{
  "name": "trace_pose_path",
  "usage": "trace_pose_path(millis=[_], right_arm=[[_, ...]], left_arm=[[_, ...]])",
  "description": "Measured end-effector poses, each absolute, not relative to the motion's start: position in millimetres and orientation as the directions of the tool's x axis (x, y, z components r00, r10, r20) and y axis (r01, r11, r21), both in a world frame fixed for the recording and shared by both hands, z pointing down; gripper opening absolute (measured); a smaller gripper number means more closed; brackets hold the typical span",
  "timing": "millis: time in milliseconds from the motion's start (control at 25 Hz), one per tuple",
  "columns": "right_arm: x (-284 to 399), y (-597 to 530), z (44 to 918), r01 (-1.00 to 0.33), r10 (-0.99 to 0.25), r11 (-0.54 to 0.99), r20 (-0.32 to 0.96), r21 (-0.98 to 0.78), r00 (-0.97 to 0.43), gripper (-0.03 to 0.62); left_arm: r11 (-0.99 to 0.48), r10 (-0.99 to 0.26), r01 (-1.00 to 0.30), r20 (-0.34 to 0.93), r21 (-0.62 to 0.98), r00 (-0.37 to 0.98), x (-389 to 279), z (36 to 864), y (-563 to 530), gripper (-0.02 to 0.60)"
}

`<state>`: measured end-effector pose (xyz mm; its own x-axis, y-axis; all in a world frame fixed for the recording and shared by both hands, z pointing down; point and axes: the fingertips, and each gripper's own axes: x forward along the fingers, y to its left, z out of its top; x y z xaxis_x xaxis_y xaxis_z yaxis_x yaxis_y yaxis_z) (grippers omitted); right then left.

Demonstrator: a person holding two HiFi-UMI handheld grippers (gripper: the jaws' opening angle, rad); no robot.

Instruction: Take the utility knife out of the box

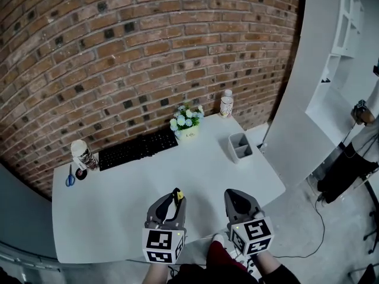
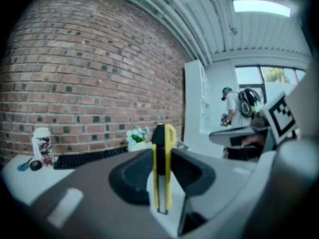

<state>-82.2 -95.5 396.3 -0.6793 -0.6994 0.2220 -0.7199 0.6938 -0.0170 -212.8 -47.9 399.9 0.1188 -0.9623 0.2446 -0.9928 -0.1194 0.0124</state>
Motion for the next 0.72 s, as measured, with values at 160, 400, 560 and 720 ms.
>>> trace_pose_path(millis=[160, 400, 560, 720], right_arm=[[-87.7, -81.9, 396.9, -0.71, -0.684, 0.704, 0.241, -0.032, -0.689, 0.008], [-86.9, -68.0, 399.6, -0.705, -0.678, 0.708, 0.239, -0.041, -0.695, 0.008], [-80.5, -59.1, 401.9, -0.71, -0.684, 0.703, 0.227, -0.052, -0.694, 0.008], [-76.9, -43.7, 402.8, -0.709, -0.682, 0.703, 0.23, -0.058, -0.694, 0.008]], left_arm=[[-0.111, -0.964, -0.994, 0.242, 0.017, 0.112, -215.3, 399.1, -35.4, 0.115], [-0.089, -0.968, -0.996, 0.235, 0.014, 0.09, -218.2, 399.7, -16.1, 0.115], [-0.071, -0.97, -0.997, 0.234, 0.015, 0.072, -219.6, 401.2, 1.6, 0.115], [-0.054, -0.969, -0.998, 0.241, 0.015, 0.056, -223.2, 401.5, 21.8, 0.115]])
